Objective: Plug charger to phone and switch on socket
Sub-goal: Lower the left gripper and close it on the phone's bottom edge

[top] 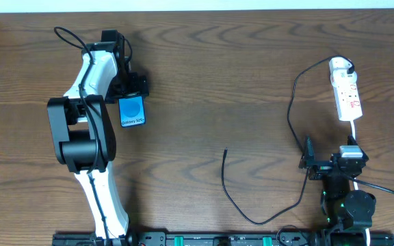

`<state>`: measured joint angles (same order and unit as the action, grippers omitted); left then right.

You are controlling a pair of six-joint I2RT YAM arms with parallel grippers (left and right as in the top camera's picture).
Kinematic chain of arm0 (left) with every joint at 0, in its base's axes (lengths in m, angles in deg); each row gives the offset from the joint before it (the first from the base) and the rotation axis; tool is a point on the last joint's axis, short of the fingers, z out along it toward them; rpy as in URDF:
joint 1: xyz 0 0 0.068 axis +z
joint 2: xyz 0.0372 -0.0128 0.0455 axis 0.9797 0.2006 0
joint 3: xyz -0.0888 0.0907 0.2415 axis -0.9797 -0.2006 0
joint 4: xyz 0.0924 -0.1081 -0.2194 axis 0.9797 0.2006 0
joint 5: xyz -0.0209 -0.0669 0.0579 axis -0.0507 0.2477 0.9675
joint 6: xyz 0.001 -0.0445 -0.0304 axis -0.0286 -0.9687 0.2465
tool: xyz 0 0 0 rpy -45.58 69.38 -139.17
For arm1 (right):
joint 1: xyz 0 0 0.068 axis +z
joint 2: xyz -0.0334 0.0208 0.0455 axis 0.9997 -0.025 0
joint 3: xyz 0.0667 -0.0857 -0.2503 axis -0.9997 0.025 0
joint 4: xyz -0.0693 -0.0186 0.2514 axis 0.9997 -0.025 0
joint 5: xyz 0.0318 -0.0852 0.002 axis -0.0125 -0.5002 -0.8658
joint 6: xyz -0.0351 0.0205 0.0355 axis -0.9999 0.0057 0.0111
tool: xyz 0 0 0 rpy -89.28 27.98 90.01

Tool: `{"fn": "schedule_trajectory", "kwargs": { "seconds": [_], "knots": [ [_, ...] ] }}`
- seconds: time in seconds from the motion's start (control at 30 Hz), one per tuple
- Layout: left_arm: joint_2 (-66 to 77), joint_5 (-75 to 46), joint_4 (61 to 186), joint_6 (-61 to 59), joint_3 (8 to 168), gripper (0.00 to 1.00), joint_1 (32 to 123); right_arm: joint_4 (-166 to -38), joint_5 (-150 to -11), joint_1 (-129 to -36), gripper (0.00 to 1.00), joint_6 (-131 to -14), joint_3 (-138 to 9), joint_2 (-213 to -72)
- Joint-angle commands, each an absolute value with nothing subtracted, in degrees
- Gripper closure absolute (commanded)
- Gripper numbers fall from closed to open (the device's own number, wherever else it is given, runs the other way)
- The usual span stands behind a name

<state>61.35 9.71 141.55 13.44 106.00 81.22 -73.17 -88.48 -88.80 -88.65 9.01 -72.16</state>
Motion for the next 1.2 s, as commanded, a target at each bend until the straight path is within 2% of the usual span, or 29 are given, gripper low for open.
{"fn": "schedule_trajectory", "kwargs": {
  "seconds": [0.0,1.17],
  "knots": [
    [62.05,8.75,141.99,12.7,105.74,0.02,81.08,-73.45,-88.19,-88.47,0.01,-89.31,9.1,-71.78],
    [62.34,9.21,142.18,12.5,105.39,0.02,80.34,-73.45,-88.19,-88.47,0.01,-89.31,9.1,-71.78]
  ]
}}
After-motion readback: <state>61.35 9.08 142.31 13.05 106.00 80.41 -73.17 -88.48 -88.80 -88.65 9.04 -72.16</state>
